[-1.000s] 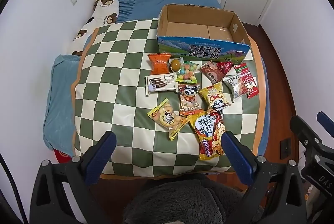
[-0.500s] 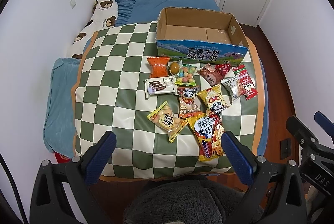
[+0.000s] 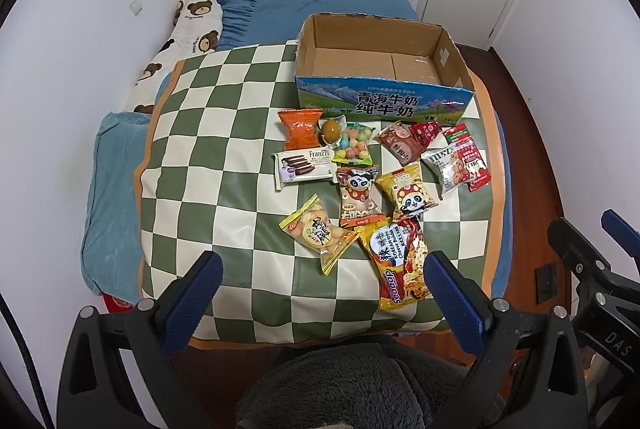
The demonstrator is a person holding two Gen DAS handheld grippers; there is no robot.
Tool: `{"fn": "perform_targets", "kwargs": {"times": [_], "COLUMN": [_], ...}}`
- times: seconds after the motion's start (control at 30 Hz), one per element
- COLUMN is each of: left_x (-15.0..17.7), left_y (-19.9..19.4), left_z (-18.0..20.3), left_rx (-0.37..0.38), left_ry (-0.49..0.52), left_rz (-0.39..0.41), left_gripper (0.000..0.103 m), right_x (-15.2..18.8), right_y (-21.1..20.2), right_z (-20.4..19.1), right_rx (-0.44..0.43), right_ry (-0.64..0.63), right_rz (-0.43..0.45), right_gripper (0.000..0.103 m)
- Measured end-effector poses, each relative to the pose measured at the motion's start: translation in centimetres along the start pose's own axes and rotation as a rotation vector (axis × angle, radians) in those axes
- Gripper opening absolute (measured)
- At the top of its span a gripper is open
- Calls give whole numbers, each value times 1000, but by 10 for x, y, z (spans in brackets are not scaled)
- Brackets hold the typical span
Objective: Organize snacks
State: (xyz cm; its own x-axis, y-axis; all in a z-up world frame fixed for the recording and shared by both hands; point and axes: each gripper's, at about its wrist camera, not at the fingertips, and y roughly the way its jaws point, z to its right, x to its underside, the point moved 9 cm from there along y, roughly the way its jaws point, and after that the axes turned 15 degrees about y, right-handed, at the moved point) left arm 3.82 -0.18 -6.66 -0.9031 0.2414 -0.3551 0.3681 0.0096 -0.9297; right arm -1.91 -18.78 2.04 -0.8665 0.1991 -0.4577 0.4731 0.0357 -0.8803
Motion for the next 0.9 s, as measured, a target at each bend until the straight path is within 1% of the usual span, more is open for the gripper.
{"fn": "perform_targets", "kwargs": {"times": [0.9], "left_x": [0], "left_y": [0], "left_z": [-1], "left_rx": [5], "left_ry": [-1], "left_rz": [1], "left_gripper": [103], "right_x": [-1], "right_y": [0], "right_z": [1], "right_rx": [-1], "right_ry": [4], "right_rz": [0], "right_gripper": [103]}}
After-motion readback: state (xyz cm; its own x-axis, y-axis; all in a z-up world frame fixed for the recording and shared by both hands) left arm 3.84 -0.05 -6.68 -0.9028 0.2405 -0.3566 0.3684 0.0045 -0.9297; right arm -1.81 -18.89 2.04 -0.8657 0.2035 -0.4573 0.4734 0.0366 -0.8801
